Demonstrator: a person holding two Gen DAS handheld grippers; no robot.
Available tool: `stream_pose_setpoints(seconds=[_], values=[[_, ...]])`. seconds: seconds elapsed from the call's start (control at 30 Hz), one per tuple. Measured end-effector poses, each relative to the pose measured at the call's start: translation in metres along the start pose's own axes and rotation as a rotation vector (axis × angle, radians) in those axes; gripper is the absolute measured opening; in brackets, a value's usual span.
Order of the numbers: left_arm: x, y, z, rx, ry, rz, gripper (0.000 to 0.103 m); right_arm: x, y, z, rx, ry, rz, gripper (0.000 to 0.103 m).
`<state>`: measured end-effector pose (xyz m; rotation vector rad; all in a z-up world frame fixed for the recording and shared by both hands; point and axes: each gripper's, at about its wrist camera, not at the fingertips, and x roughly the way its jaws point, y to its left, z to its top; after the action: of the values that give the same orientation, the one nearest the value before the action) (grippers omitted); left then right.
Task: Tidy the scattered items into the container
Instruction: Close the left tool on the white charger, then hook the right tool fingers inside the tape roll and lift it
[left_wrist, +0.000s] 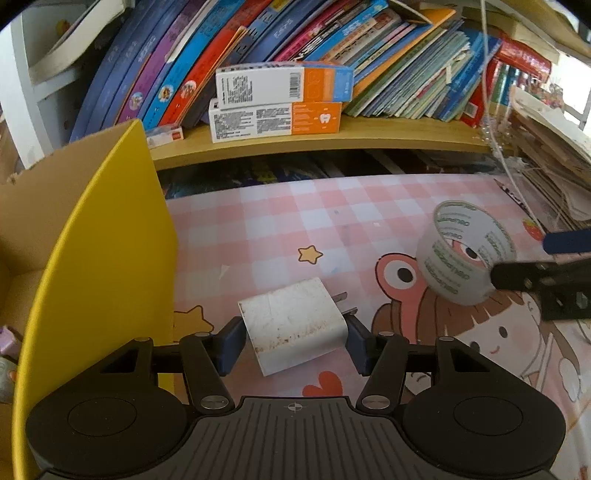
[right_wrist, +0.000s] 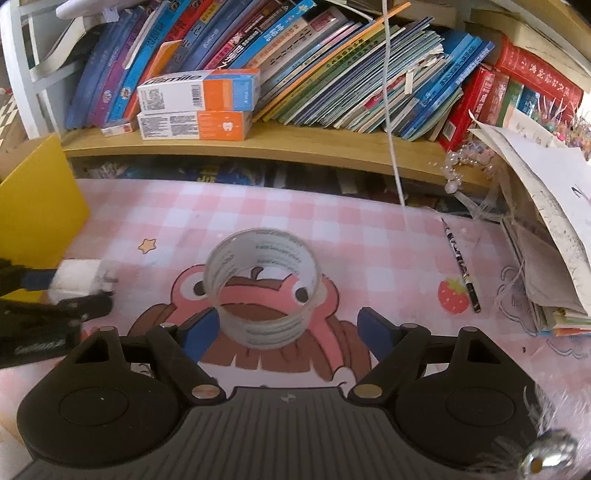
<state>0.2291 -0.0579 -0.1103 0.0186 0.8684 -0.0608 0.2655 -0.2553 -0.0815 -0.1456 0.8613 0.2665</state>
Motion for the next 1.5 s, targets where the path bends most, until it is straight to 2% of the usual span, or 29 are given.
stream_pose_setpoints(seconds=[0.37, 0.67, 0.93, 1.1, 1.17, 1.5], values=[[-0.02, -0.008, -0.001, 0.041, -0.019, -0.035, 0.057, 0.015, -0.004, 0.01, -0.005, 0.003, -0.033, 0.053], [-0.026, -0.011, 0.002, 0.06, -0.034, -0.041, 0.057, 0.034, -0.006, 0.013, 0.017, 0.064, 0.007, 0.041], [-0.032, -0.012, 0.003, 0.064, -0.049, -0.043, 0.057, 0.051, -0.009, 0.017, 0.036, 0.109, 0.037, 0.038], [-0.038, -0.011, 0.005, 0.058, -0.062, -0.047, 0.057, 0.056, -0.009, 0.014, 0.023, 0.128, 0.032, 0.02], [-0.041, -0.01, 0.007, 0.055, -0.071, -0.051, 0.057, 0.055, -0.01, 0.014, 0.03, 0.127, 0.038, 0.008], [-0.062, -0.012, 0.013, 0.061, -0.122, -0.05, 0.057, 0.028, -0.006, 0.002, 0.046, 0.111, 0.069, 0.008]])
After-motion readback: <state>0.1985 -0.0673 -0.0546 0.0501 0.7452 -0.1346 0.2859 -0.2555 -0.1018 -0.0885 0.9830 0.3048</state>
